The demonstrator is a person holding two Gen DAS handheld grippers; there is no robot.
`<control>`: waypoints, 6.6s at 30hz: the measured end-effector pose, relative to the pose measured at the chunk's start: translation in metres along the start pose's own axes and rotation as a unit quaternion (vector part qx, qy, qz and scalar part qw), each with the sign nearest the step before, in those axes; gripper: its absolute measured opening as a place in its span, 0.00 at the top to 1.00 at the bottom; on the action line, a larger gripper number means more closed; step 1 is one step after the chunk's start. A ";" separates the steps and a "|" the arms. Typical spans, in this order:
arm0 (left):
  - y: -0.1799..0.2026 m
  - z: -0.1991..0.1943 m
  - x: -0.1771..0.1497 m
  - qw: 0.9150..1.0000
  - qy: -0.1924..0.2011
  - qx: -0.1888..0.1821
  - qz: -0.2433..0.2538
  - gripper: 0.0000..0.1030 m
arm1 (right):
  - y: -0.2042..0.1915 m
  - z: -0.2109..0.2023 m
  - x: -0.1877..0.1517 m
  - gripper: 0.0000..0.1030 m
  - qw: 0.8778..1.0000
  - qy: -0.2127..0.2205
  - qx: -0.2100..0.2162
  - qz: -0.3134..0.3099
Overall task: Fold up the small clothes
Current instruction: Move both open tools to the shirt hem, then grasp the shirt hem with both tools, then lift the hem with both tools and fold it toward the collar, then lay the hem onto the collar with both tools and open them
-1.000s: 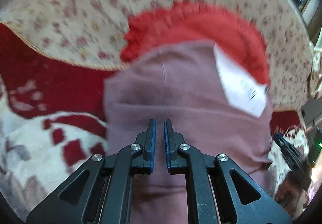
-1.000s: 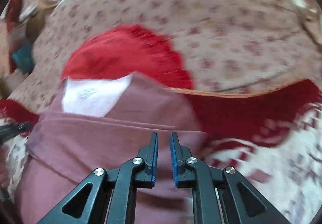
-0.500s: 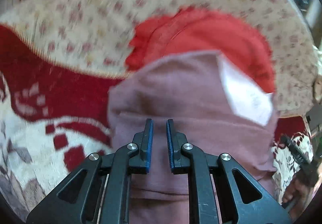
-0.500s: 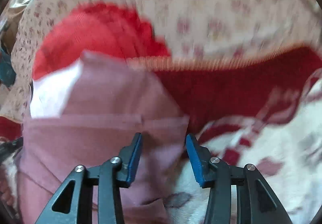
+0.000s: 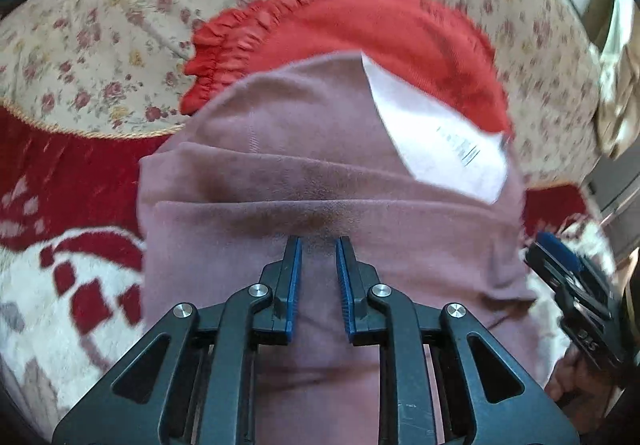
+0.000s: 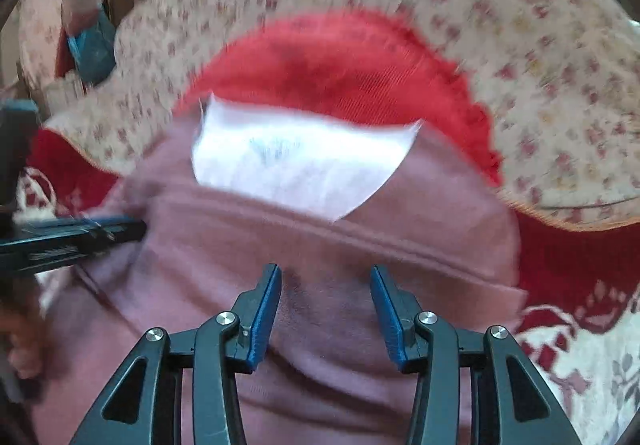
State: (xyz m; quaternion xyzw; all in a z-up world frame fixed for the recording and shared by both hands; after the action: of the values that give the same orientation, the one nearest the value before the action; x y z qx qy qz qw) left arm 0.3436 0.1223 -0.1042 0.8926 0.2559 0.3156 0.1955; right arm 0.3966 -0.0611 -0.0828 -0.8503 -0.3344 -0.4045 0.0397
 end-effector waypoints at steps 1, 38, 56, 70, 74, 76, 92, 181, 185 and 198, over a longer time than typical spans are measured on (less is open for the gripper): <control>-0.002 -0.014 0.001 1.000 0.008 -0.005 -0.002 0.84 | 0.006 -0.019 -0.003 0.57 1.000 0.010 -0.003 0.013; -0.145 -0.192 -0.236 0.995 -0.090 0.047 0.011 0.48 | -0.061 -0.218 -0.308 0.77 0.978 -0.169 0.059 0.109; -0.153 -0.142 -0.252 0.984 -0.167 0.044 -0.054 0.50 | -0.054 -0.211 -0.309 0.77 0.974 -0.173 0.064 0.130; -0.139 -0.161 -0.248 0.988 -0.143 0.012 -0.051 0.95 | -0.048 -0.223 -0.300 0.87 0.975 -0.156 0.064 0.148; -0.121 -0.183 -0.241 0.991 -0.126 -0.022 -0.037 0.95 | -0.041 -0.236 -0.290 0.97 0.973 -0.110 0.092 0.182; -0.113 -0.191 -0.234 0.993 -0.110 -0.041 -0.028 0.95 | -0.040 -0.242 -0.280 0.97 0.975 -0.092 0.091 0.179; -0.054 -0.227 -0.138 0.983 -0.052 -0.163 -0.063 0.95 | 0.004 -0.283 -0.185 0.97 0.977 0.057 0.083 0.188; -0.054 -0.004 0.052 0.995 0.004 0.005 -0.102 0.94 | 0.142 -0.013 -0.080 0.97 0.957 -0.042 0.026 0.284; -0.065 -0.003 0.067 0.994 0.015 0.007 -0.106 0.94 | 0.156 0.000 -0.087 0.97 0.952 -0.021 0.022 0.305; 0.008 -0.029 -0.029 0.996 -0.063 -0.010 0.055 0.94 | 0.091 -0.049 -0.067 0.94 0.986 -0.013 0.076 0.151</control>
State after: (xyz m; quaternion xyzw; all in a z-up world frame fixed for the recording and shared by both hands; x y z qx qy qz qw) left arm 0.3075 0.1045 -0.0930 0.9215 0.1901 0.2712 0.2029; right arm 0.3891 -0.1842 -0.0791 -0.8906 -0.2328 -0.3563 0.1605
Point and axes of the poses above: each gripper's, at about its wrist camera, not at the fingertips, and z roughly the way its jaws point, y to its right, x to its top, the point moved 8 cm from there along z, roughly the way its jaws point, and after that the axes turned 15 degrees about -z, right-handed, at the moved point
